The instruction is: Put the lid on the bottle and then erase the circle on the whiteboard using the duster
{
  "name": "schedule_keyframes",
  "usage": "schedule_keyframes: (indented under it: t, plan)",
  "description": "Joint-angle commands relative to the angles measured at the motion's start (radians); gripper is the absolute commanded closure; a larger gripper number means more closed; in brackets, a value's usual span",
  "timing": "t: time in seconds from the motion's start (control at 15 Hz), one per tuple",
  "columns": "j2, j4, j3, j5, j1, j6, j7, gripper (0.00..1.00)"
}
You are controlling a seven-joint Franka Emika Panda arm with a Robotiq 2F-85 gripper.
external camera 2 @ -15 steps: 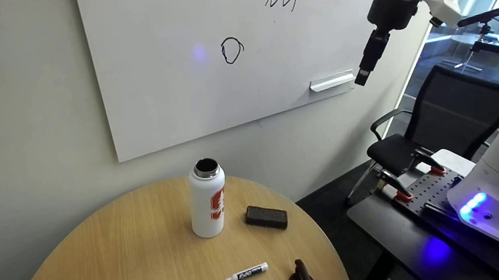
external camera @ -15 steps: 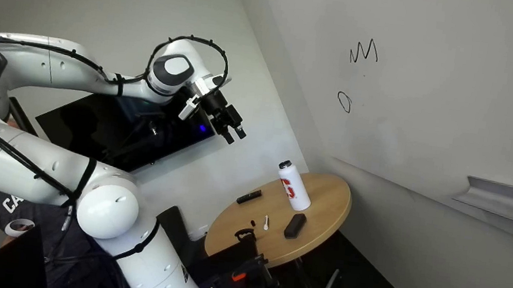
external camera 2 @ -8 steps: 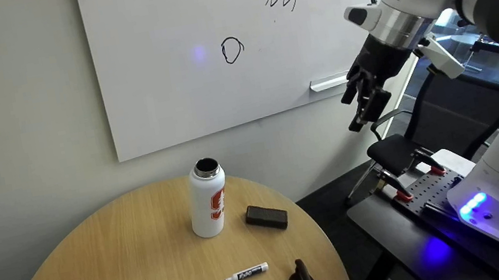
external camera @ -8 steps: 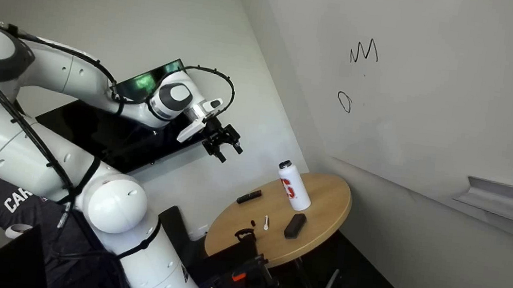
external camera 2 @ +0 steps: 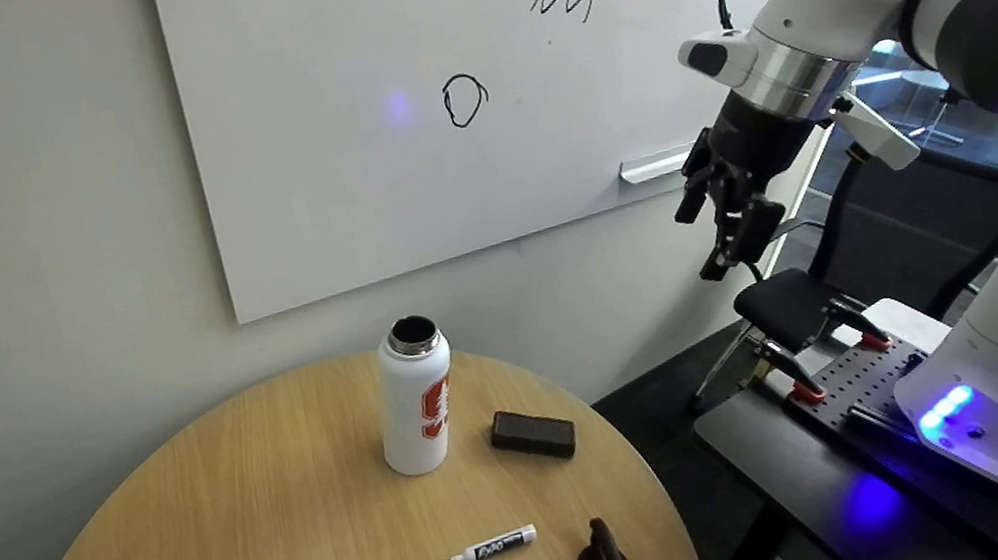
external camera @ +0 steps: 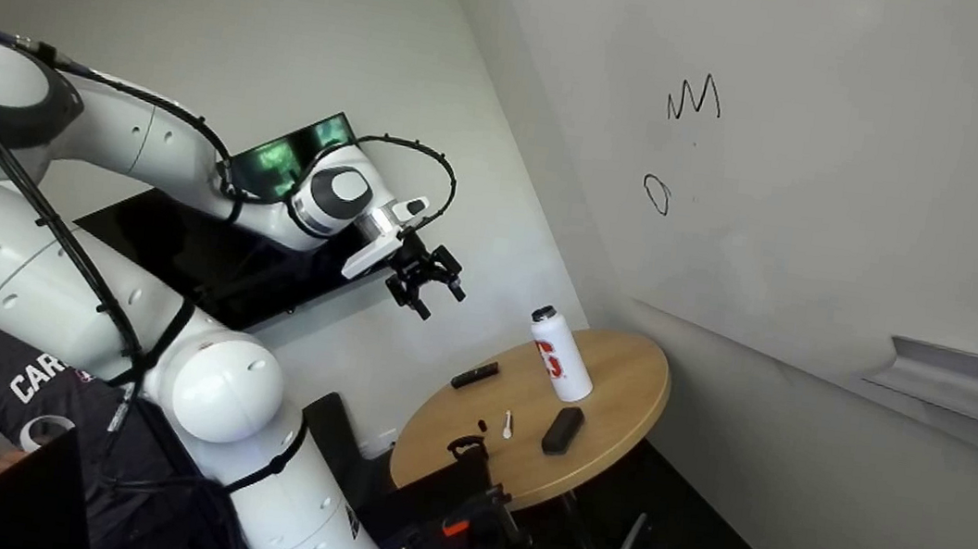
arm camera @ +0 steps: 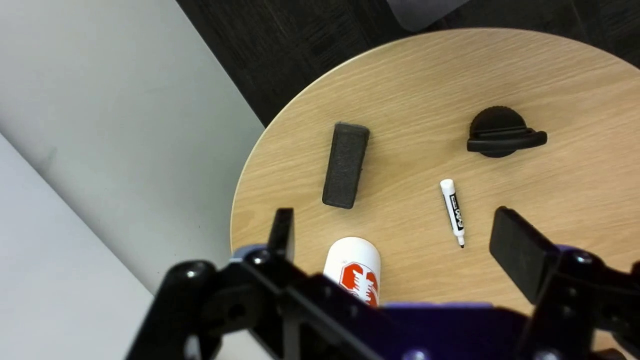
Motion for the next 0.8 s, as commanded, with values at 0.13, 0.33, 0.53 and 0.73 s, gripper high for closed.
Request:
schedule_keyframes:
  t: [0.13, 0.33, 0.53, 0.73]
  plan:
    - [0.106, 0.024, 0.018, 0.086, 0.014, -0.021, 0.171, 0.0]
    - [0.199, 0.042, 0.055, 0.184, 0.026, 0.021, 0.298, 0.0]
    - [0.298, 0.044, 0.118, 0.238, 0.031, 0.169, 0.465, 0.0]
    - [0.424, 0.04, 0.215, 0.173, 0.007, 0.41, 0.699, 0.0]
